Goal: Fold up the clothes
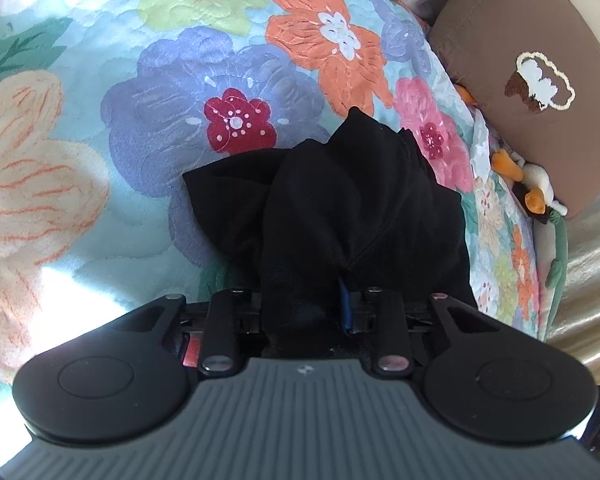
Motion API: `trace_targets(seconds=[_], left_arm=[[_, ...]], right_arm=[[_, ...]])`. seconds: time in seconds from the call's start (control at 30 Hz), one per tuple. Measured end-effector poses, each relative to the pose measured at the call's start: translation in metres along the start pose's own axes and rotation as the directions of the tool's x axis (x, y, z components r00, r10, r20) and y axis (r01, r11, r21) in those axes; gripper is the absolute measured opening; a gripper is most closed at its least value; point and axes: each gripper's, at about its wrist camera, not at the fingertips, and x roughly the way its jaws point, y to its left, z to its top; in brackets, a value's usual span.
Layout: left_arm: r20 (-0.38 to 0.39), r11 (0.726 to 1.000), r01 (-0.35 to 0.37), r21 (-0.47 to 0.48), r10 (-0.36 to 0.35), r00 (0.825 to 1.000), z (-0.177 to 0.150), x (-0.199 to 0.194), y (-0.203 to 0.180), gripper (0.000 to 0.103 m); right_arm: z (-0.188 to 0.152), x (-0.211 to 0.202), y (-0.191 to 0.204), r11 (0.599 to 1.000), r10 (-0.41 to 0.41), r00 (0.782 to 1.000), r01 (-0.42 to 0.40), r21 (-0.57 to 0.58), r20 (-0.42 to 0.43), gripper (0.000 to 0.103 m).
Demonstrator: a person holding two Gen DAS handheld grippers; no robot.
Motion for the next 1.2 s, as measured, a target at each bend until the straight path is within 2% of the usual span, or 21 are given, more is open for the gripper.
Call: trace_targets(seconds=[0.13,0.2,0.27,0.37,0.4,0.43,0.5,0.57,0.63,0.67,0.8,0.9,1.0,1.2], left_arm=[[0.012,0.999,-0.028,0.047,0.027,1.0,-0.002,-0.002,-0.007,0.029],[0.013,0.996,-0.039,0.078,0.038,0.999,-0.002,-0.003,-0.01,0.031],[0.015,0.995,-0.057,0.085,0.056,0.998,-0.002,-0.009,-0.013,0.037],[0.036,0.971,-0.147,0.191,0.142,0.989,-0.011,-0.028,-0.033,0.054],[0.05,0.951,-0.199,0.235,0.193,0.98,-0.015,-0.036,-0.041,0.06],[0.07,0.919,-0.266,0.292,0.257,0.964,-0.021,-0.045,-0.052,0.066],[0.118,0.855,-0.351,0.382,0.331,0.936,-0.035,-0.065,-0.069,0.074],[0.177,0.798,-0.407,0.445,0.367,0.913,-0.052,-0.084,-0.085,0.081],[0.195,0.763,-0.431,0.481,0.387,0.901,-0.068,-0.098,-0.097,0.086],[0.19,0.758,-0.43,0.49,0.388,0.902,-0.075,-0.104,-0.103,0.086],[0.127,0.79,-0.38,0.48,0.366,0.922,-0.1,-0.122,-0.113,0.087],[0.107,0.806,-0.352,0.477,0.344,0.933,-0.116,-0.133,-0.119,0.087],[0.104,0.814,-0.365,0.452,0.359,0.928,-0.122,-0.141,-0.119,0.087],[0.141,0.788,-0.4,0.468,0.38,0.914,-0.129,-0.153,-0.13,0.09]], right_arm=[[0.002,-0.003,0.019,0.991,-0.075,0.997,0.075,-0.111,0.005,0.038],[0.003,-0.004,0.025,0.982,-0.112,0.994,0.111,-0.151,0.004,0.044],[0.005,-0.006,0.024,0.981,-0.14,0.99,0.138,-0.133,-0.007,0.057],[0.008,-0.024,0.026,0.979,-0.172,0.985,0.169,-0.115,-0.015,0.06],[0.009,-0.033,0.03,0.972,-0.205,0.979,0.202,-0.123,-0.005,0.06],[0.01,-0.043,0.035,0.964,-0.231,0.973,0.23,-0.133,0.008,0.062],[0.011,-0.067,0.048,0.949,-0.274,0.961,0.278,-0.148,0.049,0.067],[0.012,-0.088,0.063,0.928,-0.326,0.942,0.334,-0.164,0.074,0.082],[0.01,-0.108,0.078,0.912,-0.349,0.932,0.361,-0.196,0.095,0.083],[0.007,-0.116,0.086,0.905,-0.352,0.931,0.365,-0.217,0.098,0.084],[-0.012,-0.144,0.11,0.886,-0.35,0.934,0.356,-0.299,0.075,0.087],[-0.028,-0.157,0.117,0.875,-0.365,0.928,0.368,-0.314,0.071,0.087],[-0.038,-0.165,0.116,0.873,-0.384,0.922,0.383,-0.301,0.061,0.087],[-0.041,-0.18,0.119,0.871,-0.396,0.915,0.4,-0.285,0.073,0.088]])
